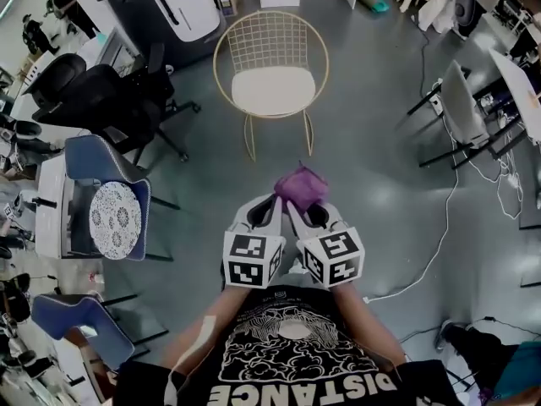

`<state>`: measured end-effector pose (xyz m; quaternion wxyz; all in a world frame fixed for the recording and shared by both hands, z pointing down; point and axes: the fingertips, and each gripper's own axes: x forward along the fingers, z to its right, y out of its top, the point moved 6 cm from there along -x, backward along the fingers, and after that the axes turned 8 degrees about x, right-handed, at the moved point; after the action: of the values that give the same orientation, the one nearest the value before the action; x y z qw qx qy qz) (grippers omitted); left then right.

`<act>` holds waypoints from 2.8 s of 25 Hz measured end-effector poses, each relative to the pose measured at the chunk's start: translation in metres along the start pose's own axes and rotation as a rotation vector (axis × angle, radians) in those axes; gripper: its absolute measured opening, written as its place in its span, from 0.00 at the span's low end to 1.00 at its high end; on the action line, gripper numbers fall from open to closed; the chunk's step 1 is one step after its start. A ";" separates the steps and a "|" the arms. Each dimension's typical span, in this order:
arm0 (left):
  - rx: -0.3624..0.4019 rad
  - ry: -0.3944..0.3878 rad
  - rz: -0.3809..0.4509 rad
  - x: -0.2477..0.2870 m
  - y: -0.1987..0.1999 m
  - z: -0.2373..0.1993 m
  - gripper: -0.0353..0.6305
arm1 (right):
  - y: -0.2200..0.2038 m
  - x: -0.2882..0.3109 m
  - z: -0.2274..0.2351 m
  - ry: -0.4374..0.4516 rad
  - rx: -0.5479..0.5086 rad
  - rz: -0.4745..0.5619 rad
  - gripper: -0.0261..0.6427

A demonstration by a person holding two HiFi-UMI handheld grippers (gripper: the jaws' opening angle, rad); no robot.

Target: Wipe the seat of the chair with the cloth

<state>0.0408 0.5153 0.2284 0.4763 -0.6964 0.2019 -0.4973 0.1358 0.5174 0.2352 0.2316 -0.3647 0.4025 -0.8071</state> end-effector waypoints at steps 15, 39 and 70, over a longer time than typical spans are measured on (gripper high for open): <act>-0.020 0.048 -0.028 0.056 0.020 -0.003 0.05 | 0.027 0.027 0.056 0.060 0.022 -0.012 0.13; -0.034 -0.115 -0.061 0.201 0.092 -0.209 0.05 | 0.132 0.250 0.090 -0.093 0.033 -0.088 0.13; -0.170 0.128 -0.143 0.337 0.139 -0.366 0.05 | 0.215 0.459 0.168 0.124 0.029 -0.254 0.13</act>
<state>-0.1131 0.0271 0.2959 0.3649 -0.7138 0.2232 -0.5546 -0.0039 0.0081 0.3129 0.1076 -0.3587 0.3549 -0.8566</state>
